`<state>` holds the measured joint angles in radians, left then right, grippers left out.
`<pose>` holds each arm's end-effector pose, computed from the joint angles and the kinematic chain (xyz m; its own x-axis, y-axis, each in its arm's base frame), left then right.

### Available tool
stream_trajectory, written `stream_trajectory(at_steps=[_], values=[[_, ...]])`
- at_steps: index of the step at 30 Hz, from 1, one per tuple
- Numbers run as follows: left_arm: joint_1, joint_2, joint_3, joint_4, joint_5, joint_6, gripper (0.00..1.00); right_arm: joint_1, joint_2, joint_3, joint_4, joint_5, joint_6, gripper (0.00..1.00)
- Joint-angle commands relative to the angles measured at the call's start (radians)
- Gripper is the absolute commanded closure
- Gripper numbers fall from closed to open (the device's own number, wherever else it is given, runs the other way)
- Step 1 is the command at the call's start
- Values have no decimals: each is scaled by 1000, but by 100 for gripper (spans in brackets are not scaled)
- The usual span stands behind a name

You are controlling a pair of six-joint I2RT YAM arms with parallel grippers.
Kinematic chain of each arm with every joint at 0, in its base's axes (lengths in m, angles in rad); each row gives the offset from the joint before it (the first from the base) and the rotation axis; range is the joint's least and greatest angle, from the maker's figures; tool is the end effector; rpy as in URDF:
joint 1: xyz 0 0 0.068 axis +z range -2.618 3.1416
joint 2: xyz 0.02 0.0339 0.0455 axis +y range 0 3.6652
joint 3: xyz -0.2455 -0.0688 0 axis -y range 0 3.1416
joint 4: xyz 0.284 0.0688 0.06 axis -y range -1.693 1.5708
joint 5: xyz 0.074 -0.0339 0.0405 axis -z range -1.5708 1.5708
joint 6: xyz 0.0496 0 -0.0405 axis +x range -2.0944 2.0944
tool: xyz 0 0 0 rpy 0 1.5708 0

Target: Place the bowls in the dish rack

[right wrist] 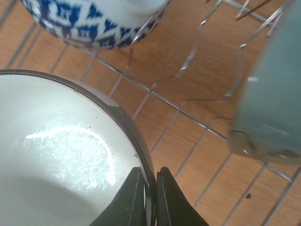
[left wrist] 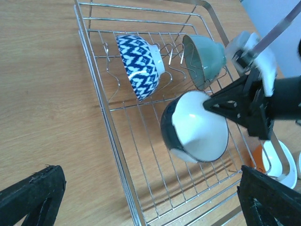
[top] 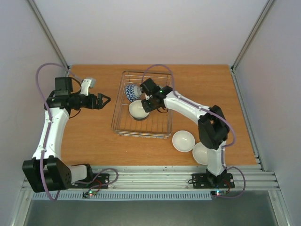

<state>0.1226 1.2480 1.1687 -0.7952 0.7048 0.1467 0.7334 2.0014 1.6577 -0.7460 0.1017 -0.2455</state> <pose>0.3033 0.0050 0.2979 -0.7066 0.0251 -0.7071 0.4271 0.8119 -0.3980 0.3504 0.3090 0.1880 -0.4855 -0.7629 -0.4270 -0.7722 0.6032 -0.1998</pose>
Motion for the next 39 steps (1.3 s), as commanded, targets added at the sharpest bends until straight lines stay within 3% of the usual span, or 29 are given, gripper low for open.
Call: stream_trajectory(at_steps=[1,11,17,22,32,39], values=[[-3,-38,-13,28,79,14,1,-81,-173,-63,168,-199,46,99],[-3,11,-4,38,304,-41,1,-144,-295,-264,470,-431,160,99],[-3,30,-44,143,475,-170,1,-144,-281,-327,633,-525,227,99],[-9,69,-54,144,485,-203,1,-144,-276,-358,707,-562,244,99],[-146,56,-44,127,320,-184,1,-145,-276,-387,786,-582,303,99],[-181,86,-38,114,288,-163,1,-144,-286,-418,839,-602,319,99]])
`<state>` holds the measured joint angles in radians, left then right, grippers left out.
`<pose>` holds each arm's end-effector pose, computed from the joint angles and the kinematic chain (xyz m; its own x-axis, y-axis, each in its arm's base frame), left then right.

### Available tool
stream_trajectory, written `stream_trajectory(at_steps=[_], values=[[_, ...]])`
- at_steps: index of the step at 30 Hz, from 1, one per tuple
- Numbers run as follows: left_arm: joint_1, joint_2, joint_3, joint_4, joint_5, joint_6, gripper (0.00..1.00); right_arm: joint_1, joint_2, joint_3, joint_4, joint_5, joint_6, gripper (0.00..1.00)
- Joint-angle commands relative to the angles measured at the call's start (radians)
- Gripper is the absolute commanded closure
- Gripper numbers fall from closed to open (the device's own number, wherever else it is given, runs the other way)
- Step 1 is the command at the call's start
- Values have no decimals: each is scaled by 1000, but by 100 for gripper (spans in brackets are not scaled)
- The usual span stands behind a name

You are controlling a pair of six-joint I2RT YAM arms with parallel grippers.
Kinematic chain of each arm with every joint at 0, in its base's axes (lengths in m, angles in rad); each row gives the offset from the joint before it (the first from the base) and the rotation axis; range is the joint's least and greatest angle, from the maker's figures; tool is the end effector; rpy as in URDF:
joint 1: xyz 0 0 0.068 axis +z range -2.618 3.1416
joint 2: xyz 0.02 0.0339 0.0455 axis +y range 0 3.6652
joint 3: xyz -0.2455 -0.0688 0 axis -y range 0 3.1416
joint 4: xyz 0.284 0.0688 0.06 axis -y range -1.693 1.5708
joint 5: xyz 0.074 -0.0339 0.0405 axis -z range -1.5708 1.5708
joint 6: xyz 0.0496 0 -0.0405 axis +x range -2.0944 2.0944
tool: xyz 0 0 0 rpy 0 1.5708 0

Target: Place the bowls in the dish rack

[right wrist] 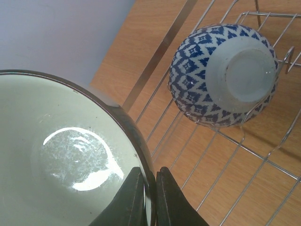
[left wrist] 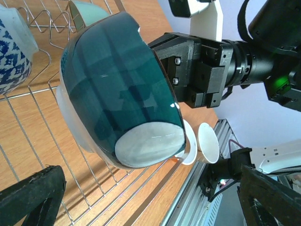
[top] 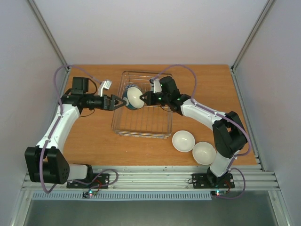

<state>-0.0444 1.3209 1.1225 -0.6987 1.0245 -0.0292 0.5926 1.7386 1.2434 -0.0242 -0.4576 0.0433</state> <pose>0.3096 -0.0562 0.2762 -0.7966 0.0202 -0.6041 0.5326 0.4962 -0.6857 0.3546 0.2652 0.2146 -0.4468 -0.2540 -0.8578 -0.8006 0.5414 0.2567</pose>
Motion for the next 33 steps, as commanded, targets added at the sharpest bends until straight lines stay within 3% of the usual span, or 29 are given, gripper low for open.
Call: stream_trajectory(at_steps=[1,13,33], values=[[-16,12,8,16,-36,16,1,-2,-25,-9,124,-44,32,99],[-19,39,10,14,-34,22,1,13,-14,-48,220,-99,60,99],[-19,56,5,28,85,18,1,59,10,-32,258,-101,53,99]])
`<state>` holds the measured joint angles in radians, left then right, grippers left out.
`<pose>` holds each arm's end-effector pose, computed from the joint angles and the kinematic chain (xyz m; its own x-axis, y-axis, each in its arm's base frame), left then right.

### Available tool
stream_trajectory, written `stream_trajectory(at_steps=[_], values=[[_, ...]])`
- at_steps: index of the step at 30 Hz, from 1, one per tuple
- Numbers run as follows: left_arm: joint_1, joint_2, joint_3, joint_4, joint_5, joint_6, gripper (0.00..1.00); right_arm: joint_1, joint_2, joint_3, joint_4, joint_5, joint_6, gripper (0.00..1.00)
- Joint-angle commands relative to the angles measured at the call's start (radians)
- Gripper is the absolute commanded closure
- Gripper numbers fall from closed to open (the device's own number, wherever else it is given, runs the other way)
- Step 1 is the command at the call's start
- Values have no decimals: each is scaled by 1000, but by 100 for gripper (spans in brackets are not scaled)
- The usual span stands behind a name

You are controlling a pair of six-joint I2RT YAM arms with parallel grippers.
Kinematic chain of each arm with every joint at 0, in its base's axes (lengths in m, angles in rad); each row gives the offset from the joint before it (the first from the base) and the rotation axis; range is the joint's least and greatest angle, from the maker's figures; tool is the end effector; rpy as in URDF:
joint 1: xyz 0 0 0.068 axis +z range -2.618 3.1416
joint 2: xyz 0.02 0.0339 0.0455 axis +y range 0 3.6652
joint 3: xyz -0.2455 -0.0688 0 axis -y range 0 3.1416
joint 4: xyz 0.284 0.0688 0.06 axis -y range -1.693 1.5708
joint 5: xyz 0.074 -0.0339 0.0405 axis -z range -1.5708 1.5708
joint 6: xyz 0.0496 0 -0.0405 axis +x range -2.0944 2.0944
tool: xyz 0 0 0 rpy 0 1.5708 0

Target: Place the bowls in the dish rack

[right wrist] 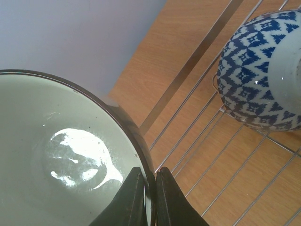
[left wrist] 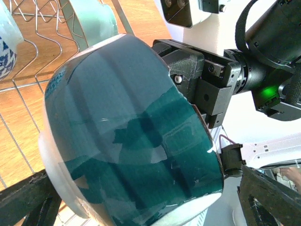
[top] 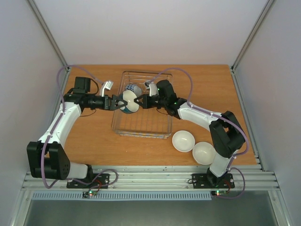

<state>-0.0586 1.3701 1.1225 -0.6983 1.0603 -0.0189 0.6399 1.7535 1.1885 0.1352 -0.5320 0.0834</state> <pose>0.3155 -0.0619 0.2630 -0.8197 0.0388 -0.5715 0.5228 0.4587 -0.7185 0.3401 0.2845 0.2049 -0.4068 -0.2133 -0.8883 -0.8536 0.4352 0.2864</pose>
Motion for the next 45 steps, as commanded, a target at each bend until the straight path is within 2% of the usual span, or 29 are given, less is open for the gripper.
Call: stream_trajectory(at_steps=[1,6,8,10,12,17,20,22,24,25,30,33,36,39,45], values=[[-4,7,5,26,57,9,1,13,-4,22,105,-29,14,99],[-4,7,9,21,70,13,3,17,3,17,133,-37,24,99],[-5,8,11,19,75,14,17,19,4,16,142,-37,27,99],[-4,13,14,16,76,14,35,20,7,14,149,-38,29,99],[-4,17,16,7,75,17,43,22,9,16,154,-44,30,99],[-4,21,22,-4,71,17,46,28,17,12,170,-59,32,99],[-4,20,23,-7,70,17,54,33,20,7,179,-62,32,99],[-5,20,24,-6,65,46,68,37,25,6,185,-71,33,99],[-4,22,25,-8,53,51,93,38,27,7,191,-83,34,99],[-4,22,25,-10,49,50,99,40,27,7,192,-85,31,99],[-5,22,32,-25,32,59,100,42,26,5,176,-82,23,96],[-6,19,35,-34,19,66,100,42,22,3,165,-76,22,87],[-6,18,37,-35,-9,65,100,42,15,-2,160,-74,18,73],[-7,22,39,-34,-40,66,100,42,8,-1,145,-67,8,63],[-23,38,53,-44,-121,96,99,42,-38,-10,52,26,-47,56]])
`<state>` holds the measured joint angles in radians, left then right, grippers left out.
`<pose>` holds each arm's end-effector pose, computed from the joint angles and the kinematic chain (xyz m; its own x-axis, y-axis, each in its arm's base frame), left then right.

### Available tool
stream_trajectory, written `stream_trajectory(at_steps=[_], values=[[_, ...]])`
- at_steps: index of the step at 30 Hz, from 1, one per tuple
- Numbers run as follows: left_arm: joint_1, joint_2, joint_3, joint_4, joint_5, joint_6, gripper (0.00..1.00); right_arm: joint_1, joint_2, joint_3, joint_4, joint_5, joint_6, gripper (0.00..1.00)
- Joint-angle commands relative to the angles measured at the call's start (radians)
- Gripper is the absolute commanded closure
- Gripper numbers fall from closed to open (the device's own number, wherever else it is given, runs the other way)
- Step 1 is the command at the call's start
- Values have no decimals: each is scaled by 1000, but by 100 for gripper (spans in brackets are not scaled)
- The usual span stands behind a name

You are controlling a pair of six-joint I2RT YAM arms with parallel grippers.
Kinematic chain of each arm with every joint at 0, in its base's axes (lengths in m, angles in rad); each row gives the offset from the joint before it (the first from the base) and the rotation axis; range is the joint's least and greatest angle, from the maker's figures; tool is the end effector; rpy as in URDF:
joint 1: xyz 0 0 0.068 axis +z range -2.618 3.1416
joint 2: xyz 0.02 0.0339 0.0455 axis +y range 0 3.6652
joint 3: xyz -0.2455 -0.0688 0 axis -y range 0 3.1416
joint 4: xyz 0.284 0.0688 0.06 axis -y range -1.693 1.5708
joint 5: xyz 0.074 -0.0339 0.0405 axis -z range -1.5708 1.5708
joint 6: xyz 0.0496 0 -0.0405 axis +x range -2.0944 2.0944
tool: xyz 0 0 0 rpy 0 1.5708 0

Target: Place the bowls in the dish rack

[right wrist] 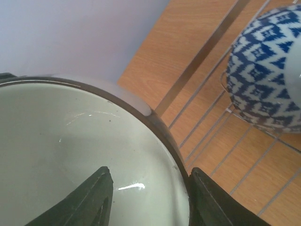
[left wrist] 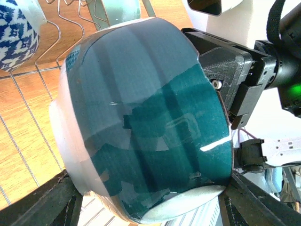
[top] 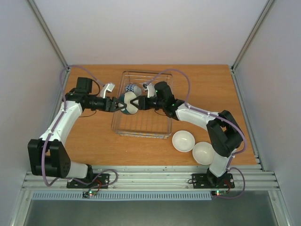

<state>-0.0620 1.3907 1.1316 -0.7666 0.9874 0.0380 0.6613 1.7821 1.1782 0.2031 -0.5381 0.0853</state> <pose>0.3153 -0.0610 0.2536 -0.8351 0.0728 -0.5452 0.4981 0.5206 -0.6934 0.3369 0.2944 0.1962 -0.3834 -0.2057 -0.9004 -0.8703 0.4069 0.2777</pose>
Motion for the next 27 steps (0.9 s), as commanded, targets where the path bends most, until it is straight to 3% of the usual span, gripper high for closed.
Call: stream_trajectory(at_steps=[1,7,14,22,27], values=[[-27,20,49,20,-64,46,99,20,-80,0,-47,63,-64,55],[-147,21,94,-3,-266,103,100,14,-203,-13,-273,331,-165,49],[-296,62,168,-37,-681,156,100,-7,-345,-50,-438,575,-213,42],[-439,157,196,-52,-1131,201,99,-20,-415,-101,-461,641,-217,42],[-473,233,224,-81,-1257,203,99,-28,-415,-120,-455,646,-208,41]])
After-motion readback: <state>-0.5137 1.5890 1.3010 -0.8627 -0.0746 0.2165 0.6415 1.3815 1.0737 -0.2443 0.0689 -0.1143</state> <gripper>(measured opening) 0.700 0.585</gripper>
